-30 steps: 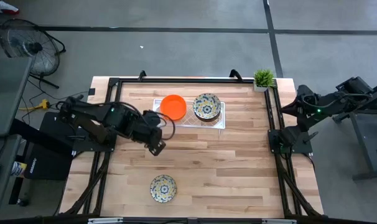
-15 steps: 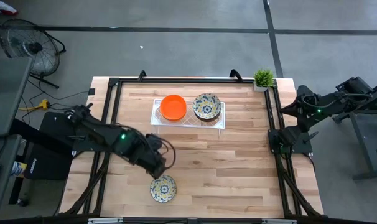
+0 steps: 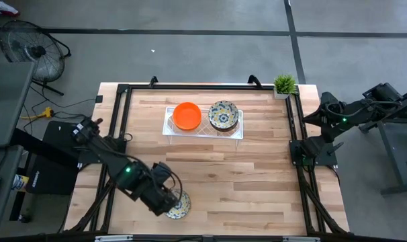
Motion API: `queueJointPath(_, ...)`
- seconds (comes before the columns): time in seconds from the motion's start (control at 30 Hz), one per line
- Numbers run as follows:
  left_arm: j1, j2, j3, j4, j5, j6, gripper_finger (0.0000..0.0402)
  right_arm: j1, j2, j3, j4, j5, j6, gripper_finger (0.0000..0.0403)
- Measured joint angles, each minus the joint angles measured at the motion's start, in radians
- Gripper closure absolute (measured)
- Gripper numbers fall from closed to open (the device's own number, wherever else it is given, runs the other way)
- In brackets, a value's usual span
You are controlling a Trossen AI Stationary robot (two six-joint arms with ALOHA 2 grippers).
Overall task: Pick & Place Mini bowls
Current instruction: Stack the yellow patterned bowl on top of the other yellow patterned bowls on the shelf
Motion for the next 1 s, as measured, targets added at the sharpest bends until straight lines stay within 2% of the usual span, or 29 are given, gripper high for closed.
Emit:
queueJointPath(0.1, -0.015, 0.000, -0.057, 0.079, -0.004, -0.034, 0.0170, 0.000, 0.000, 0.000, 0.000, 0.000, 0.000, 0.0403)
queueJointPath(0.27, -0.029, 0.001, -0.198, 0.227, 0.046, -0.083, 0.0170, 0.000, 0.000, 0.000, 0.000, 0.001, 0.000, 0.0403)
queueJointPath(0.47, -0.027, -0.011, -0.348, 0.391, 0.039, -0.096, 0.0170, 0.000, 0.000, 0.000, 0.000, 0.002, 0.000, 0.0403)
queueJointPath(0.87, -0.026, -0.030, -0.496, 0.435, 0.103, -0.133, 0.0170, 0.000, 0.000, 0.000, 0.000, -0.005, 0.021, 0.0403)
queueJointPath(1.0, -0.026, -0.030, -0.546, 0.521, 0.113, -0.133, 0.0170, 0.000, 0.000, 0.000, 0.000, -0.006, 0.026, 0.0403)
